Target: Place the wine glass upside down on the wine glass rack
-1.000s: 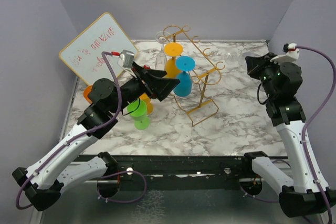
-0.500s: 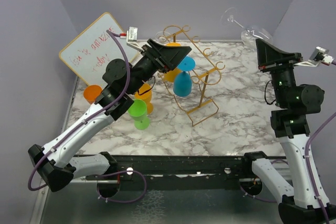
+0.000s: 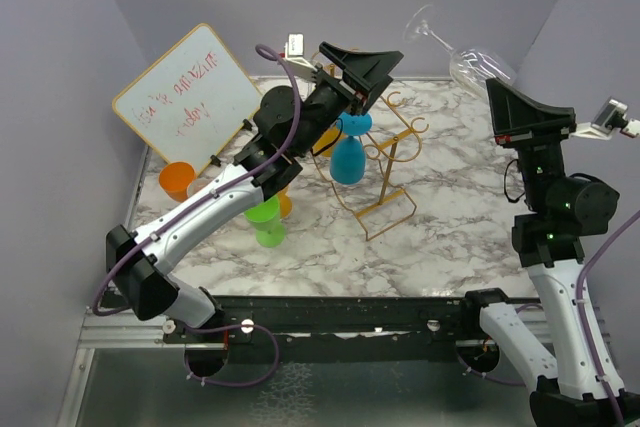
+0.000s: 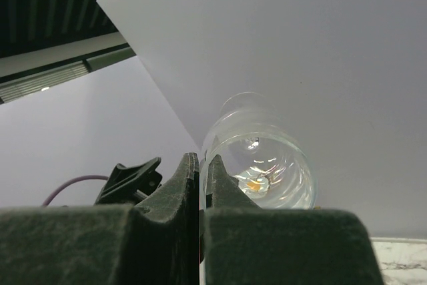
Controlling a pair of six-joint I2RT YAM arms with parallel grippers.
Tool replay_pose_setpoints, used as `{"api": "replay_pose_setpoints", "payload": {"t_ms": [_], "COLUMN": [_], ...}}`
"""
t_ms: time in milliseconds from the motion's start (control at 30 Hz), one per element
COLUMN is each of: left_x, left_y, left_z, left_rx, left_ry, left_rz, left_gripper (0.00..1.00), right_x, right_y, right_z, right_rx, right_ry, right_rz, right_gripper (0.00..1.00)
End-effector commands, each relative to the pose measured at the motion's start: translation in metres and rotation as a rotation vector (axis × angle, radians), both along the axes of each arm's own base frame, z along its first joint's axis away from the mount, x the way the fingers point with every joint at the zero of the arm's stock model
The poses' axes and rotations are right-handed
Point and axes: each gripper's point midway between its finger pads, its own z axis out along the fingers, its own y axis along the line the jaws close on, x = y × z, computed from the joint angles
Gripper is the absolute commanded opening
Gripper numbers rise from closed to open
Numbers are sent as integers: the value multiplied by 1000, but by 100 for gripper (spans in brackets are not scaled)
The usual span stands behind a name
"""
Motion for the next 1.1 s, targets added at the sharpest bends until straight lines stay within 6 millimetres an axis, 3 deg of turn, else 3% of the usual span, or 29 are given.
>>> {"api": "replay_pose_setpoints", "payload": {"t_ms": [0,267,700,933,1067], "left_x": [2,12,12,15,14], "left_y": [-5,-35,-63,-71,-73], "left_z": [40,41,56,50,52], "left_rx": [-109,-124,-156,-173,-184], "left_ry": [-26,-21,-84,-65,-64], "left_rz": [2,-13,-84,-106,-125], "left_gripper": [95,67,44,28,25], "right_x": [-20,-22,-21,-16,-15], "right_y": [7,13,17,19,20], "right_z": [16,15,8,2,0], "right_rx": [26,29,40,37,36], "right_ry": [-78,-75,-48,-35,-33], "right_rz": [74,125,165,170,175], "right_gripper": [1,1,1,1,1]}}
